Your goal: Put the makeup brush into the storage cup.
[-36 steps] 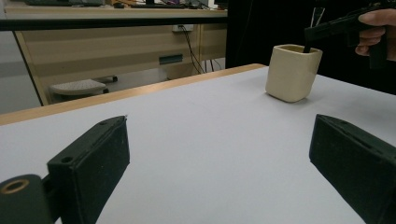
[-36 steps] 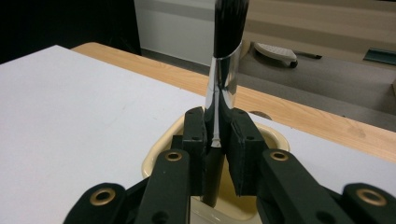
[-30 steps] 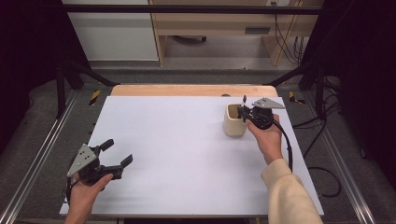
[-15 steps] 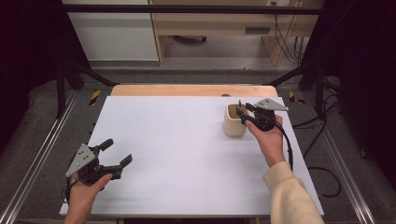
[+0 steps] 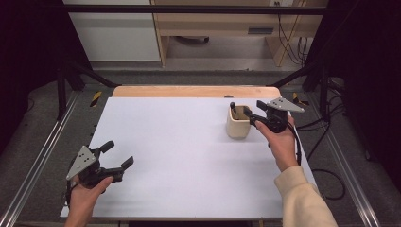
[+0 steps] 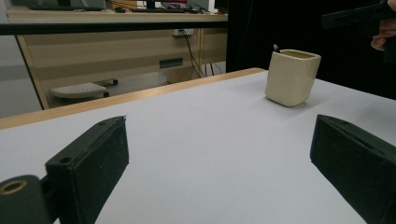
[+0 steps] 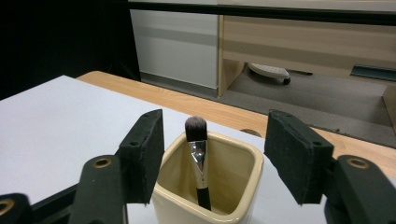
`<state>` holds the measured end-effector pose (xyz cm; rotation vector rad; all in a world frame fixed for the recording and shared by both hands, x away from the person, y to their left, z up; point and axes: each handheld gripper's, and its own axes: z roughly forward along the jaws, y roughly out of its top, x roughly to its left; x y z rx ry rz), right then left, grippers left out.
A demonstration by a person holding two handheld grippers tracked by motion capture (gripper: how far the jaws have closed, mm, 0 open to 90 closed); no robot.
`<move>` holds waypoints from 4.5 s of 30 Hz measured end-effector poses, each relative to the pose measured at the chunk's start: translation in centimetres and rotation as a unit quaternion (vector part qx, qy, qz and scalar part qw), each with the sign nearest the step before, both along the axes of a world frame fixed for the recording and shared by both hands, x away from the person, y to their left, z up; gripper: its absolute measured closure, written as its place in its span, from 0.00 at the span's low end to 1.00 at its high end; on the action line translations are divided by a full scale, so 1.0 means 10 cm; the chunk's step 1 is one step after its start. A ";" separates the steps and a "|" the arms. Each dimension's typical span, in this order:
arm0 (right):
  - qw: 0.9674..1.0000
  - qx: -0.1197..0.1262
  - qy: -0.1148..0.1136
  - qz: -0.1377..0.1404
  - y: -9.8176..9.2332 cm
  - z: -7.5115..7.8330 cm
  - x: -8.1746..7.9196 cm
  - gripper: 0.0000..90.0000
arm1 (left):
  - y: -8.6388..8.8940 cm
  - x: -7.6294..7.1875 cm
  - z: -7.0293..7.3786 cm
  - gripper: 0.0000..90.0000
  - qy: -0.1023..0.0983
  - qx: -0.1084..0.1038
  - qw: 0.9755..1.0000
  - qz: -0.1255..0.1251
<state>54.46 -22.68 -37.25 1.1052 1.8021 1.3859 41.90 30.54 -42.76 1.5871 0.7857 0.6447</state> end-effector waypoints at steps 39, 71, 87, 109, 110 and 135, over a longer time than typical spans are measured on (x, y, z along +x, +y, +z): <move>1.000 0.008 -0.024 0.016 0.15 0.17 -0.27 0.05 | 0.00 0.01 0.00 0.03 -0.002 0.005 1.000 -0.008; 0.999 0.024 -0.039 0.025 -0.07 0.02 -0.62 0.06 | -0.02 -0.01 0.01 0.02 -0.007 0.004 1.000 -0.020; 0.998 0.030 -0.047 0.016 -0.22 -0.04 -0.77 0.05 | -0.03 -0.02 0.02 0.01 -0.012 0.007 0.999 -0.030; 0.998 0.042 -0.056 -0.004 -0.46 -0.24 -1.06 0.05 | 0.00 -0.03 0.03 0.01 -0.018 0.005 0.999 -0.033; 0.998 0.040 -0.057 -0.003 -0.47 -0.25 -1.07 0.05 | 0.00 -0.03 0.03 0.01 -0.018 0.005 0.999 -0.033; 0.996 0.015 -0.089 0.022 -0.46 -0.51 -1.27 0.05 | -0.03 -0.06 0.02 0.01 -0.028 0.007 0.997 -0.066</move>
